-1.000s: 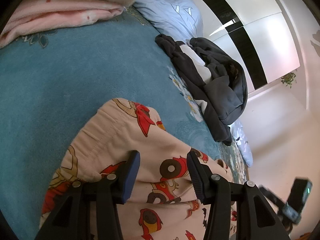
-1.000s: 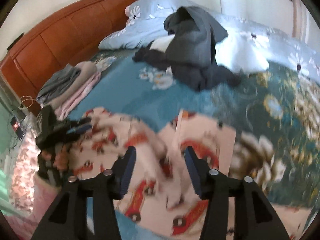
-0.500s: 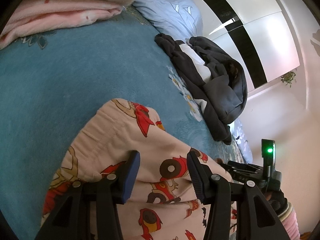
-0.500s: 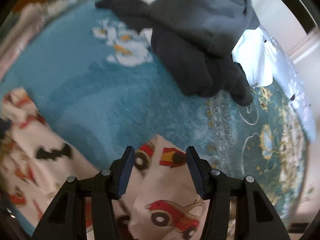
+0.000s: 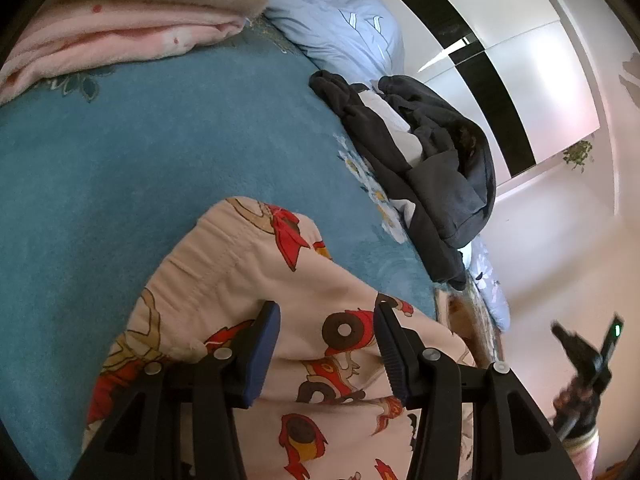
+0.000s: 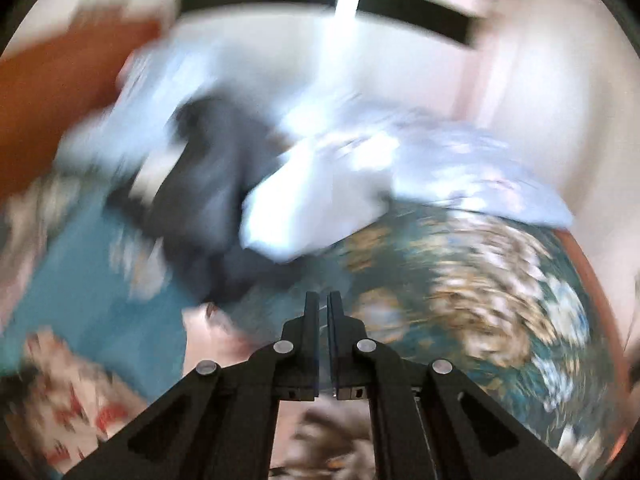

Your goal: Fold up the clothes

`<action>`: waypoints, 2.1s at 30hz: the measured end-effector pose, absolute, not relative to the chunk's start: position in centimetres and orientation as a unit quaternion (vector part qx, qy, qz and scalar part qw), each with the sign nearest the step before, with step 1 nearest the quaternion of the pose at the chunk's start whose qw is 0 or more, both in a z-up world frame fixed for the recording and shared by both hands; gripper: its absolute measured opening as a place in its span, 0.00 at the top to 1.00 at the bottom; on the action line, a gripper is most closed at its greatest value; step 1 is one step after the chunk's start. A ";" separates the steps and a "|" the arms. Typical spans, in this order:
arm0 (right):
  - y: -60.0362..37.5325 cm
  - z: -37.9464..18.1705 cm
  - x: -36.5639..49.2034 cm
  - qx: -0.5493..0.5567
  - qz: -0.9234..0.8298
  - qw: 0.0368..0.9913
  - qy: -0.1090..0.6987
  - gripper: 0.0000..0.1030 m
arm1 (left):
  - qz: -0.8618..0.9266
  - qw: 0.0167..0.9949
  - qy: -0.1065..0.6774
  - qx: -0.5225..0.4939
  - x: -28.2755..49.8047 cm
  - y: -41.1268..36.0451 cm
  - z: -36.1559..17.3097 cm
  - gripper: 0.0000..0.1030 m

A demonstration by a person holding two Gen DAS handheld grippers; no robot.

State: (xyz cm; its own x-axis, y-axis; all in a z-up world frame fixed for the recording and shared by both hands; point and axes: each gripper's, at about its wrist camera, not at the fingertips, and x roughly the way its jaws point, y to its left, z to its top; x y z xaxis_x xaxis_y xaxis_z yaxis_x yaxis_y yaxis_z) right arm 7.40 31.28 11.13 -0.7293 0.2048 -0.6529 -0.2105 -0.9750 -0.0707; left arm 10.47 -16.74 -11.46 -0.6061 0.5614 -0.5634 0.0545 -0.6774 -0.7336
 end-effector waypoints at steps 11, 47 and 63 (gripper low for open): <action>33.9 4.4 7.2 -0.446 0.891 0.053 0.066 0.95 | 0.825 0.147 -0.356 -0.414 10.8 -16.3 -11.4 0.49; 46.9 6.8 13.3 -0.333 0.901 0.059 0.270 0.92 | 0.835 0.155 -0.340 -0.405 11.0 -15.9 -11.2 0.47; 55.0 -3.0 19.8 -0.360 0.840 0.063 0.400 0.62 | 0.845 0.155 -0.351 -0.372 13.9 -15.7 -11.7 0.47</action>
State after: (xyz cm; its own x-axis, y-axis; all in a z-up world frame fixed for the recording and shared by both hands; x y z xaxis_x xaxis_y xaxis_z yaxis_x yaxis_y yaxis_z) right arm 19.84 54.98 -2.98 -0.7325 -0.1820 -0.6559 -0.3945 -0.6718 0.6270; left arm 13.88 -15.72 -11.66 -0.6758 0.5221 -0.5203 -0.0004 -0.7061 -0.7081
